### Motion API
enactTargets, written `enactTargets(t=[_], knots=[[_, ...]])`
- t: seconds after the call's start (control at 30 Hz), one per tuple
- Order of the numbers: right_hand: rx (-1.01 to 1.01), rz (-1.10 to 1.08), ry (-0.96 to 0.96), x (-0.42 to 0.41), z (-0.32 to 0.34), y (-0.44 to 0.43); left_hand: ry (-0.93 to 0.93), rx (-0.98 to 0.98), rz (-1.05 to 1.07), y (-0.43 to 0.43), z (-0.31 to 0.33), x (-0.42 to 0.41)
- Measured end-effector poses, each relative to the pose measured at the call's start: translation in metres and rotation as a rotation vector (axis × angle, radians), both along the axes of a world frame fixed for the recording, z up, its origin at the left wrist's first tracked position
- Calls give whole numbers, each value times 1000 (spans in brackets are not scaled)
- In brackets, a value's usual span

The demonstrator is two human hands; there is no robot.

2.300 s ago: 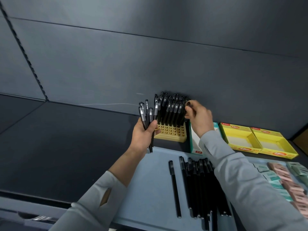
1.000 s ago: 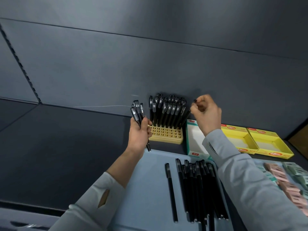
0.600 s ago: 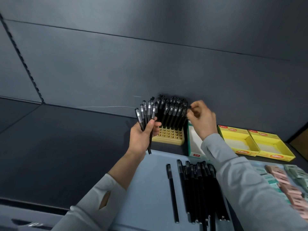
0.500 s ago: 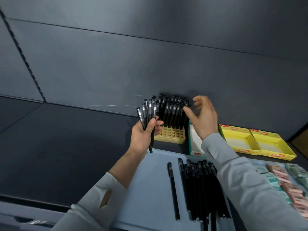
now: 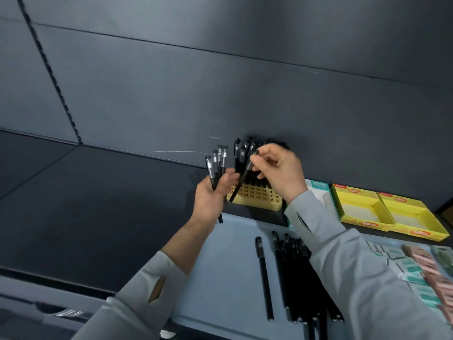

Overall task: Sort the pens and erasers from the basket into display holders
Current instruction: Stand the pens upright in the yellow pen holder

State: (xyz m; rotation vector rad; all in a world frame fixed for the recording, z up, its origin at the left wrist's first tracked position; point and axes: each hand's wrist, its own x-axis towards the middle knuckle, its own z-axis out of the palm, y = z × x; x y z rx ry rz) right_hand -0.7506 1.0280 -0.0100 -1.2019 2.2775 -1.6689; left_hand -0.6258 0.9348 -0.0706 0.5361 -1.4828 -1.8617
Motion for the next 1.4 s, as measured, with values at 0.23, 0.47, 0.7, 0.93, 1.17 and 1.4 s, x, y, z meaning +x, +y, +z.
enactTargets(t=[0.23,0.47,0.7,0.93,1.17,1.4], knots=[[-15,-130,171,-9,-2,-11,22,115,187,-25,2,17],[-6,-124,211,-5,-12,-27,45,45,132,-26,1,21],[28,-167,275,-4,-11,-33,16,29,116,-24,-5,20],[105,-117,174,0,-17,-34,19,40,82,-22,-6,20],[23,-202,337,14,-9,-23,29,34,1,-12,-3,17],[37,7,91,20,-2,-18,-97,-15,-58,-3,-3,7]])
